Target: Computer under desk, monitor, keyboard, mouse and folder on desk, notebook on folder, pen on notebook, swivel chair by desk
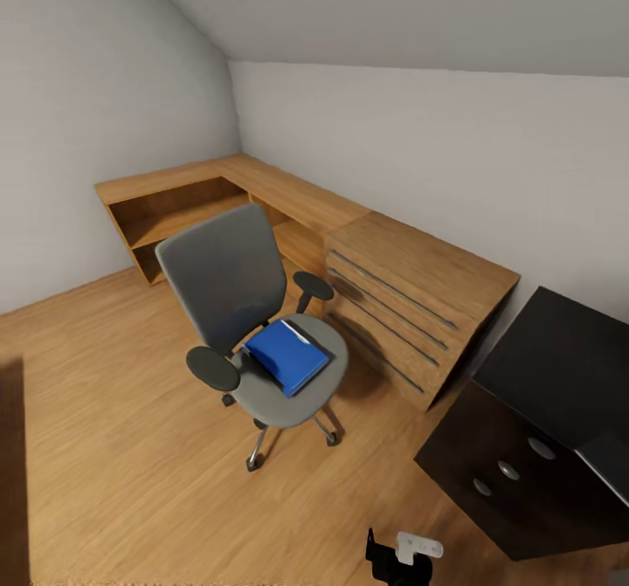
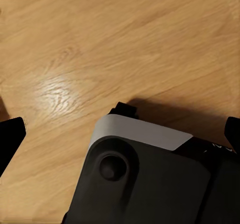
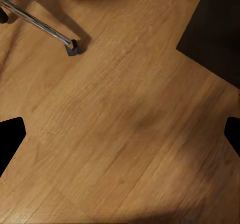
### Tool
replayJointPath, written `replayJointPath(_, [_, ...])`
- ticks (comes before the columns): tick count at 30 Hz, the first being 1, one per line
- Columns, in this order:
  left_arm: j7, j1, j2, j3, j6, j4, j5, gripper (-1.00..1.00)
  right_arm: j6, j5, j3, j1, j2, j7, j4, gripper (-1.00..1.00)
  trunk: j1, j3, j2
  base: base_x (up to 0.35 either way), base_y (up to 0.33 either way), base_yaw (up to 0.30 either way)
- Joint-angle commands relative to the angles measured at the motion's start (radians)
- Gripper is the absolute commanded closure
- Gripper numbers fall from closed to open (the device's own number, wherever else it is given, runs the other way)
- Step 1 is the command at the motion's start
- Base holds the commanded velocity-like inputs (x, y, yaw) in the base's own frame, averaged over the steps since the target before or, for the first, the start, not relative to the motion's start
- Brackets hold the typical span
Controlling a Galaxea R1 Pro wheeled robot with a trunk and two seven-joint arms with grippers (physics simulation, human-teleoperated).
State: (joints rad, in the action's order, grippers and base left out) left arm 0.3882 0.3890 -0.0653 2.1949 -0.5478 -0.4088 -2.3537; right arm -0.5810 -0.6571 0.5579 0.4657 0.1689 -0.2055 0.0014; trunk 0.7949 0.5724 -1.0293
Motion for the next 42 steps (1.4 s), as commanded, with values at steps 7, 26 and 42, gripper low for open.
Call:
replayJointPath(7, [0.004, 0.002, -0.001, 0.006, -0.003, -0.003, -0.002, -1.00, -0.030, -0.001, 0.010, -0.006, 0.002, -0.009, 0.000, -1.00, 0.000, 0.009, -0.001, 0.000, 0.000, 0.198])
replayJointPath(26, [0.005, 0.002, 0.001, 0.006, -0.004, -0.002, -0.002, -1.00, -0.032, 0.000, 0.008, -0.007, 0.000, -0.023, 0.000, -1.00, 0.000, 0.031, -0.001, 0.000, 0.000, 0.199])
replayJointPath(42, [0.000, 0.002, -0.001, 0.008, -0.005, -0.004, -0.002, -1.00, -0.028, 0.001, 0.007, -0.008, -0.018, -0.015, 0.009, -1.00, 0.000, 0.038, -0.001, 0.000, 0.000, 0.073])
